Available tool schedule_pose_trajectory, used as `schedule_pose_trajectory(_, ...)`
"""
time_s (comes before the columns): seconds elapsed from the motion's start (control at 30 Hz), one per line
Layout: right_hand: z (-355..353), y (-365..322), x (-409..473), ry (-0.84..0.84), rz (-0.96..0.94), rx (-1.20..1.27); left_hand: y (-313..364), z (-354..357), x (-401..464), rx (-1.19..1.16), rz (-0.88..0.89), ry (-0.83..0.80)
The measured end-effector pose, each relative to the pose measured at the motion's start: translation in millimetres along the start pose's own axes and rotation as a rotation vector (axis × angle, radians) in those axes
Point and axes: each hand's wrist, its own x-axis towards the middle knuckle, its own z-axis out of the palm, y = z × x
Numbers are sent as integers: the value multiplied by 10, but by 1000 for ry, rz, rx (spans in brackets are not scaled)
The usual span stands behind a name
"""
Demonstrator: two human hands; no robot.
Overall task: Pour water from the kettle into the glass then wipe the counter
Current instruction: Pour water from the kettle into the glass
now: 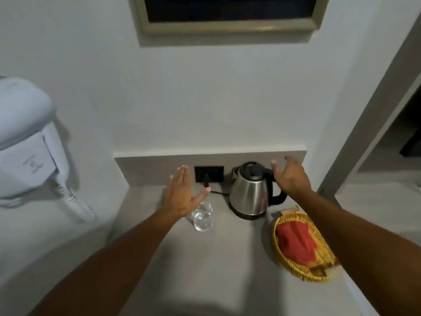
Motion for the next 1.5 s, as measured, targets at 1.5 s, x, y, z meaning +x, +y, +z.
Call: schedule_pose_trajectory(1.5,714,-1237,67,-35,-944,-447,-408,1358,-301,-783,-355,142)
